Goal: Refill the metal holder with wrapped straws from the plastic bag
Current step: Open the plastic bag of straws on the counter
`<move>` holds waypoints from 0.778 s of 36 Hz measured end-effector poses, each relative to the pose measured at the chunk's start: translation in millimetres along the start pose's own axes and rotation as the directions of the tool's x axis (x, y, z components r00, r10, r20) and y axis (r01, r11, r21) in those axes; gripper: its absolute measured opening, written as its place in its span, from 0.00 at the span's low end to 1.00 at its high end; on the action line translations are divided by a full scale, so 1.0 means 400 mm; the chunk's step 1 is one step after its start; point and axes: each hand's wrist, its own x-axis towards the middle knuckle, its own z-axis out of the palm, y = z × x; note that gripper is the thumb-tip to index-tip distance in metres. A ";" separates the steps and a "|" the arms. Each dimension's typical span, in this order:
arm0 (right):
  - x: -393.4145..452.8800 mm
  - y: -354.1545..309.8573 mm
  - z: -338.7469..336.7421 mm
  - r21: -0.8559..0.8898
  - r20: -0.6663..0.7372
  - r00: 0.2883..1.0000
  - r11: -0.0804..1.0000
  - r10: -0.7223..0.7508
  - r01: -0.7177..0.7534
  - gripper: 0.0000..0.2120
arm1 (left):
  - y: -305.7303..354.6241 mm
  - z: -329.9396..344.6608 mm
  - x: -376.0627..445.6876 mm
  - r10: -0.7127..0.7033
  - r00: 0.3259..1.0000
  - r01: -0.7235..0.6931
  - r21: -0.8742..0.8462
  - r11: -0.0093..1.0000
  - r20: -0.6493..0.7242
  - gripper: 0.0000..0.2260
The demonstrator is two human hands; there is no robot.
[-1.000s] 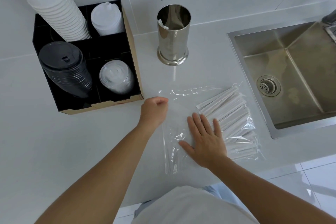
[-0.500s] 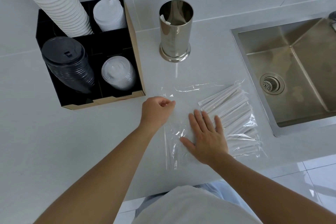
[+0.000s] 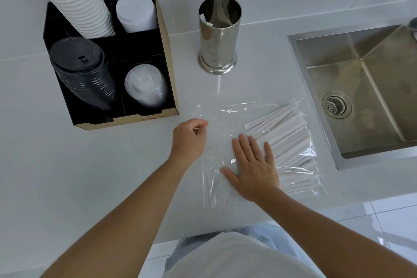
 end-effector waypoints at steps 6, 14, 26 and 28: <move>0.000 0.002 -0.010 0.032 0.008 1.000 0.999 -0.014 0.013 0.40 | 0.011 0.030 -0.018 -0.006 1.000 0.006 -0.015 1.000 0.029 0.09; -0.002 0.027 -0.036 0.065 0.017 0.996 0.995 -0.082 0.081 0.30 | 0.006 -0.012 -0.007 -0.110 0.994 0.107 -0.084 0.991 -0.028 0.06; -0.010 0.022 -0.029 0.081 -0.015 0.998 0.995 -0.060 0.061 0.33 | -0.020 -0.052 0.010 -0.065 0.990 0.065 -0.007 0.998 -0.124 0.09; -0.009 0.022 -0.027 0.078 -0.011 0.998 0.995 -0.061 0.062 0.33 | -0.028 -0.069 0.011 -0.055 0.989 0.054 -0.006 0.999 -0.135 0.09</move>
